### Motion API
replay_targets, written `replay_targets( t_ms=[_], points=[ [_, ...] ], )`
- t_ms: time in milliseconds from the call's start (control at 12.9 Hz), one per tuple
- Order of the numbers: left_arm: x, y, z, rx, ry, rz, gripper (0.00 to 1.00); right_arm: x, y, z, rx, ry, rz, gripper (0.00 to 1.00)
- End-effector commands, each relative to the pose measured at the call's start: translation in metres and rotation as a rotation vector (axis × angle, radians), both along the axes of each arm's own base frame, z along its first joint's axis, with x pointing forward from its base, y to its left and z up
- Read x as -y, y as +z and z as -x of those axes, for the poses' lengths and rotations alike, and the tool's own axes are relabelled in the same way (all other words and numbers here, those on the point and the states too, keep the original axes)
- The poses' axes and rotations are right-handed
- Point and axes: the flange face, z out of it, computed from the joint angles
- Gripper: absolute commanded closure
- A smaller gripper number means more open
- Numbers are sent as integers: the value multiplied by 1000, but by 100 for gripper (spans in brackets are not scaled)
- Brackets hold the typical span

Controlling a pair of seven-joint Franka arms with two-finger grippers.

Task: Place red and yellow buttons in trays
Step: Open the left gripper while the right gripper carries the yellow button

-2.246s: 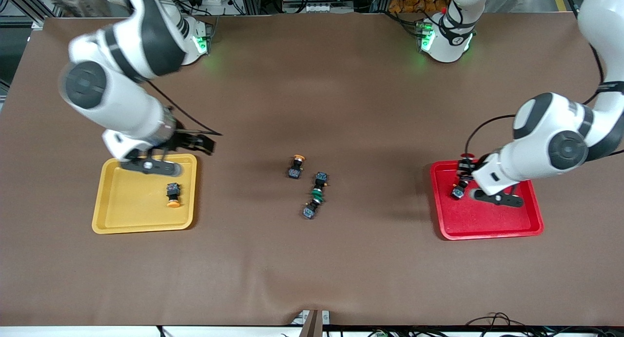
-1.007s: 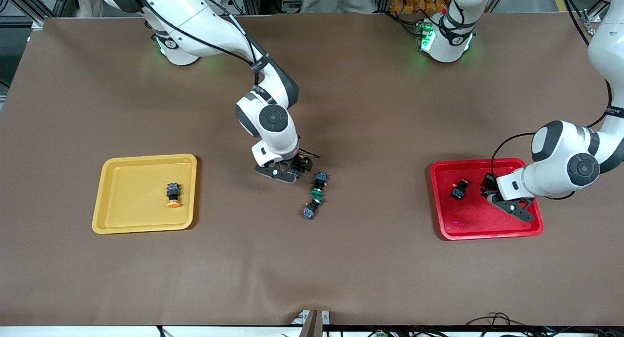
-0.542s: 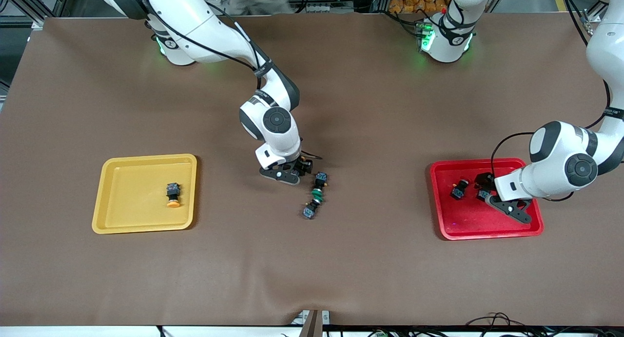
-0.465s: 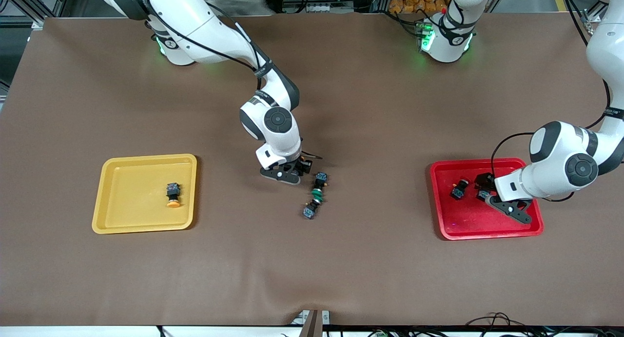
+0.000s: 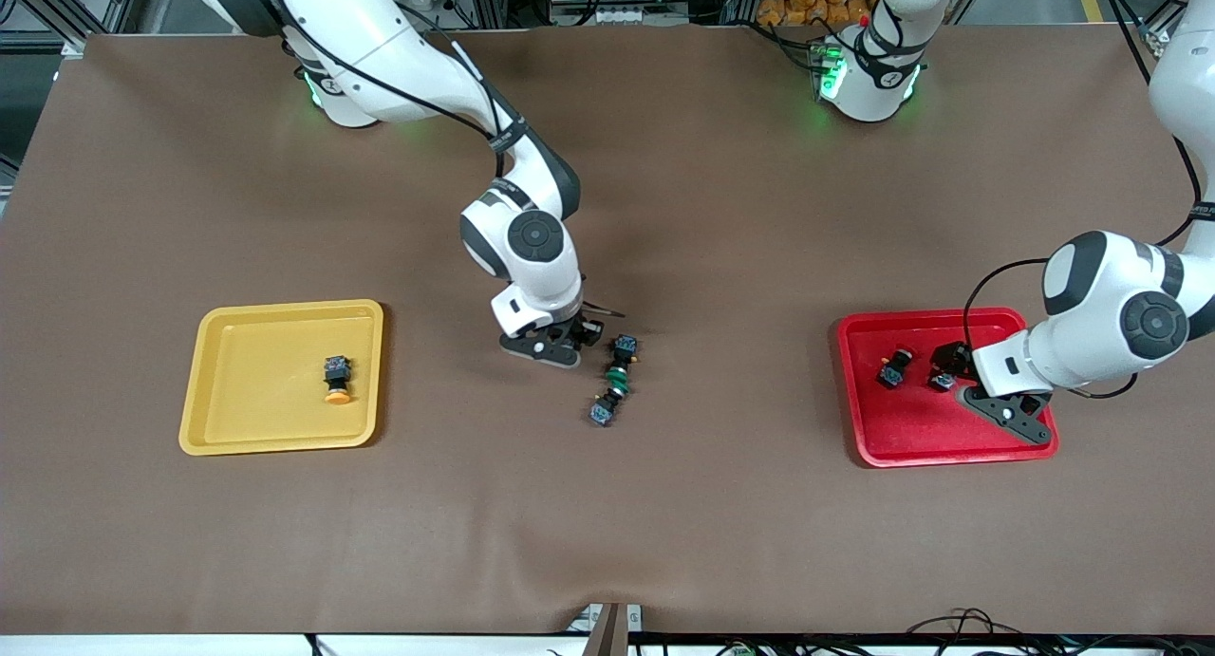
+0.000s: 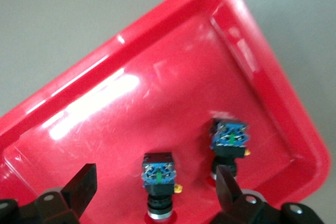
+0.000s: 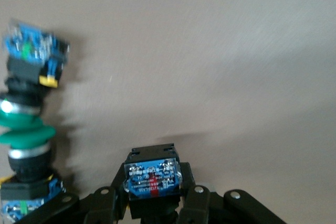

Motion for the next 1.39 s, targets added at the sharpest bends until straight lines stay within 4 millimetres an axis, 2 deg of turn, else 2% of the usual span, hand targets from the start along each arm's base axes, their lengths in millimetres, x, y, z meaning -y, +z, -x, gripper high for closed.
replay_targets(
  t_ms=[0, 155, 310, 465, 620, 697, 852, 1007, 1162, 1317],
  points=[
    [8, 28, -13, 2, 0, -10, 0, 49, 72, -19, -32, 70, 56, 100],
    [10, 45, -18, -30, 23, 0, 0, 96, 116, -32, -108, 142, 56, 100],
    [20, 74, -27, -65, 21, -23, 0, 145, 155, -43, -157, 217, 35, 100],
    [26, 108, -32, -74, 26, -57, 0, 201, 178, -54, -195, 284, 44, 100],
    [54, 142, -24, -57, 1, -87, 0, 263, 190, -66, -224, 376, 39, 100],
    [72, 157, -16, -76, -2, -80, 0, 299, 190, -72, -236, 409, 36, 100],
    [82, 194, -12, -64, 29, -105, 0, 353, 181, -80, -248, 483, 39, 100],
    [97, 230, 1, -88, 84, -138, 0, 412, 170, -88, -224, 539, 61, 100],
    [107, 262, 18, -91, 152, -151, 0, 443, 148, -90, -204, 573, 76, 100],
    [113, 294, 37, -95, 209, -114, 0, 454, 113, -85, -202, 564, 80, 100]
  ],
)
